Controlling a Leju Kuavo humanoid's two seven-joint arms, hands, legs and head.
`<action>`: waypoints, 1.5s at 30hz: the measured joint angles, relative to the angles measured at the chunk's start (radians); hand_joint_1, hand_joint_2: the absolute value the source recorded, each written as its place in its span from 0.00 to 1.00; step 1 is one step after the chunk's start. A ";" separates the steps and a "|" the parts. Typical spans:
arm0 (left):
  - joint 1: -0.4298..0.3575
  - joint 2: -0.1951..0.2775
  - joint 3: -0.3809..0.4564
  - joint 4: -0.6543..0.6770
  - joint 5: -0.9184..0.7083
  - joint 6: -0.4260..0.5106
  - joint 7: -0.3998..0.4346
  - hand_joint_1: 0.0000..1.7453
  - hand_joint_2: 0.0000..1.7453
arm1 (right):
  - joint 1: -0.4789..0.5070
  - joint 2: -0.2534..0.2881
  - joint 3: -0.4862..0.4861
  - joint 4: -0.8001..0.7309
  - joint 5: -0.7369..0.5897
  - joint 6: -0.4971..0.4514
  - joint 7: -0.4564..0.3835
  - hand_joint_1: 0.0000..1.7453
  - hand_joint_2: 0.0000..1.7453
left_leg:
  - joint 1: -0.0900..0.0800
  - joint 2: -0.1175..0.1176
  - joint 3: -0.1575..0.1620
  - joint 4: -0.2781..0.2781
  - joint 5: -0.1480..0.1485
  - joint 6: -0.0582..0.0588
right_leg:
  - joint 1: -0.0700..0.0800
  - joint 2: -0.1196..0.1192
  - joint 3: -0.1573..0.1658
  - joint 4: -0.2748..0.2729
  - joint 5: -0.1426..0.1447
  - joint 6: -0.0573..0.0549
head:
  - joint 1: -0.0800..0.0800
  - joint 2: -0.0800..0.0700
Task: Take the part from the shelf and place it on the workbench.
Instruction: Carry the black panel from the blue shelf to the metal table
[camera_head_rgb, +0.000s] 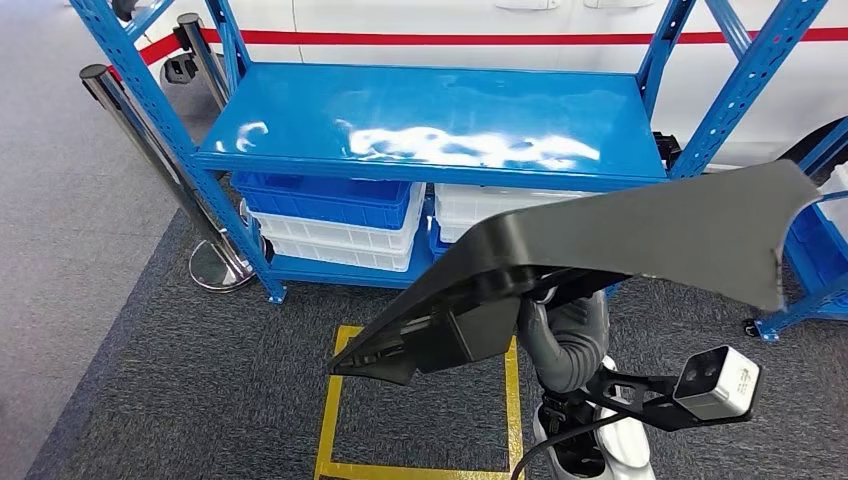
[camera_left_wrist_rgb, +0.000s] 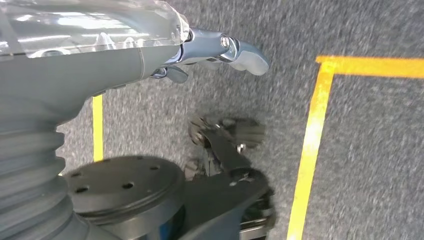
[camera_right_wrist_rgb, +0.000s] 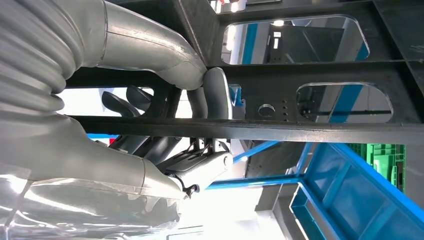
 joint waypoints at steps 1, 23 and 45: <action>0.001 0.000 0.000 0.000 0.000 0.000 0.000 0.00 1.00 | 0.001 0.000 0.000 0.000 0.000 0.000 0.000 1.00 1.00 | 0.004 0.000 -0.022 0.063 -0.030 -0.006 | 0.000 0.000 -0.006 0.001 0.004 0.000 | 0.000 0.000; 0.004 -0.011 0.000 0.000 -0.008 0.000 0.001 0.00 1.00 | 0.019 -0.001 -0.002 -0.030 -0.010 0.019 0.004 1.00 1.00 | 0.001 0.005 0.113 -0.181 0.085 0.037 | 0.005 -0.004 -0.018 0.027 0.003 0.039 | 0.002 0.000; 0.004 -0.014 0.000 0.000 -0.006 0.010 0.000 0.00 1.00 | 0.022 0.000 -0.003 -0.030 -0.011 0.029 0.000 1.00 1.00 | 0.009 0.007 0.128 -0.208 0.093 0.046 | 0.002 0.023 -0.086 0.115 -0.042 0.051 | 0.005 0.000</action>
